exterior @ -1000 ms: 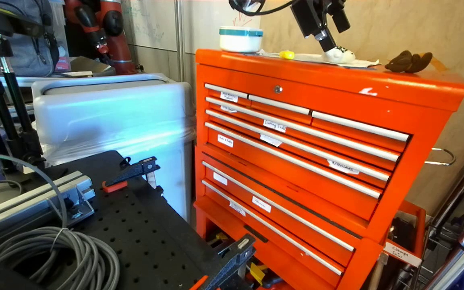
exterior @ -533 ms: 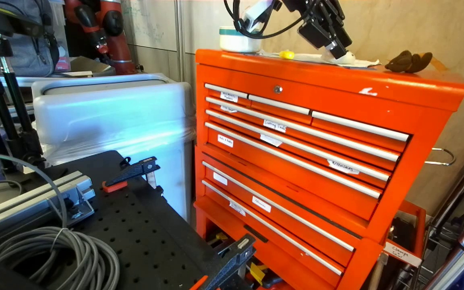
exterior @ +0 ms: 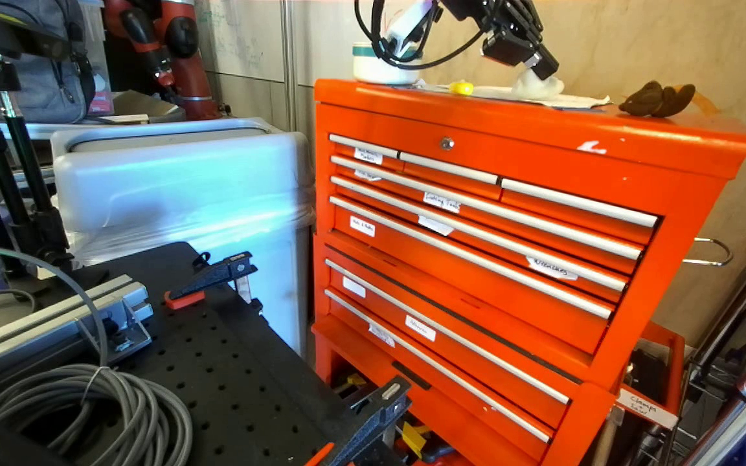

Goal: Put the white toy in the bowl

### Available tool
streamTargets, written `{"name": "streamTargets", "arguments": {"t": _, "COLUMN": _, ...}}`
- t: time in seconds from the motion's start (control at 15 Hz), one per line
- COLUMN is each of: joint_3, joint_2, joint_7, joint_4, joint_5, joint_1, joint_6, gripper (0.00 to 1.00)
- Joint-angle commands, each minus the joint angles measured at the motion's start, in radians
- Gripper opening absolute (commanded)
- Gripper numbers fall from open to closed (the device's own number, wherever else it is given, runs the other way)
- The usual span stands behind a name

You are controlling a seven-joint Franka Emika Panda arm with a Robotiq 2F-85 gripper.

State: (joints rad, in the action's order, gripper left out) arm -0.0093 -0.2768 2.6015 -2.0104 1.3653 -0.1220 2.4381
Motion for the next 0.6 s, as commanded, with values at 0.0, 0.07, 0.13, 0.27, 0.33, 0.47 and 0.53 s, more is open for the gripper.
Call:
{"name": "streamTargets", "arguments": {"t": 0.0, "joint_3": 0.021, "joint_2": 0.045, "joint_7": 0.045, "joint_4": -0.015, "joint_5": 0.039, "joint_1": 0.012, "joint_6": 0.008, "gripper": 0.01}}
{"name": "streamTargets", "arguments": {"t": 0.07, "joint_3": 0.023, "joint_2": 0.056, "joint_7": 0.047, "joint_4": -0.011, "joint_5": 0.033, "joint_1": 0.014, "joint_6": 0.010, "gripper": 0.01}}
{"name": "streamTargets", "arguments": {"t": 0.13, "joint_3": 0.030, "joint_2": 0.070, "joint_7": 0.034, "joint_4": -0.002, "joint_5": 0.007, "joint_1": 0.016, "joint_6": 0.013, "gripper": 0.01}}
{"name": "streamTargets", "arguments": {"t": 0.27, "joint_3": 0.047, "joint_2": 0.099, "joint_7": 0.005, "joint_4": 0.027, "joint_5": -0.058, "joint_1": 0.014, "joint_6": 0.005, "gripper": 0.01}}
{"name": "streamTargets", "arguments": {"t": 0.33, "joint_3": 0.057, "joint_2": 0.115, "joint_7": -0.010, "joint_4": 0.040, "joint_5": -0.095, "joint_1": 0.011, "joint_6": 0.005, "gripper": 0.01}}
{"name": "streamTargets", "arguments": {"t": 0.47, "joint_3": 0.086, "joint_2": 0.143, "joint_7": -0.098, "joint_4": 0.057, "joint_5": -0.212, "joint_1": 0.008, "joint_6": 0.041, "gripper": 0.01}}
{"name": "streamTargets", "arguments": {"t": 0.53, "joint_3": 0.108, "joint_2": 0.149, "joint_7": -0.175, "joint_4": 0.059, "joint_5": -0.305, "joint_1": 0.004, "joint_6": 0.071, "gripper": 0.01}}
